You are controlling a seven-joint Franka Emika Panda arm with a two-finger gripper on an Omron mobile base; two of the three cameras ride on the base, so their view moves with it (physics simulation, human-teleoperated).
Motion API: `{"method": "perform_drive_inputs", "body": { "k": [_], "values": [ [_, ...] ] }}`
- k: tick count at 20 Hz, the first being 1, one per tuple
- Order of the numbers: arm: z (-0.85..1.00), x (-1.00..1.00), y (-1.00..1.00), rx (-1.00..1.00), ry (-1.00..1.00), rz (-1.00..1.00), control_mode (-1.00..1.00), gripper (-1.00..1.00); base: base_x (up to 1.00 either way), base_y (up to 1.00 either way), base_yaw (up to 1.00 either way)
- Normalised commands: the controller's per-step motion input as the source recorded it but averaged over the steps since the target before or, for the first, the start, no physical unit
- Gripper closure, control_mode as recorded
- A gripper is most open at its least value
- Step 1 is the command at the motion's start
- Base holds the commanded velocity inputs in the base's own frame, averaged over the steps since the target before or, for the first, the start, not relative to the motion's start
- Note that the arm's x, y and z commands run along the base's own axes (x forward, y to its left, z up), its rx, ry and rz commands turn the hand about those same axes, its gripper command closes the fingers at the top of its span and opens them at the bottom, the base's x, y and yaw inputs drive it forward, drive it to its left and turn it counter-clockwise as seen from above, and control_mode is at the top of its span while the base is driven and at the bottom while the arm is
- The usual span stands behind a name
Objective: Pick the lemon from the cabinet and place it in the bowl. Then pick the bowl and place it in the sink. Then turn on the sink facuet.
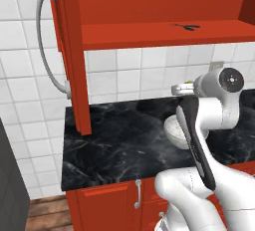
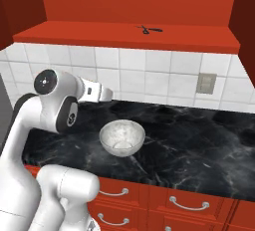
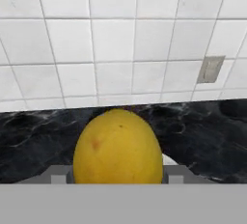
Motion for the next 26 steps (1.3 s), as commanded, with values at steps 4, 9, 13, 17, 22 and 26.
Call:
{"method": "perform_drive_inputs", "body": {
  "k": [4,9,13,17,22,26],
  "values": [
    [-0.97,0.24,-0.27,0.0,0.16,0.0,-1.0,1.0,0.0,0.0,0.0],
    [-0.79,0.38,-0.34,0.0,0.15,0.0,-1.0,1.0,0.0,0.0,0.0],
    [-0.73,0.39,-0.33,0.0,0.11,0.0,-1.0,1.0,0.0,0.0,0.0],
    [-0.62,0.24,-0.33,0.0,0.07,0.0,-1.0,1.0,0.0,0.0,0.0],
    [-0.48,0.3,-0.19,0.0,0.08,0.0,-1.0,1.0,0.0,0.0,0.0],
    [-0.31,0.23,-0.03,0.0,0.06,0.0,-1.0,1.0,0.0,0.0,0.0]
  ]
}}
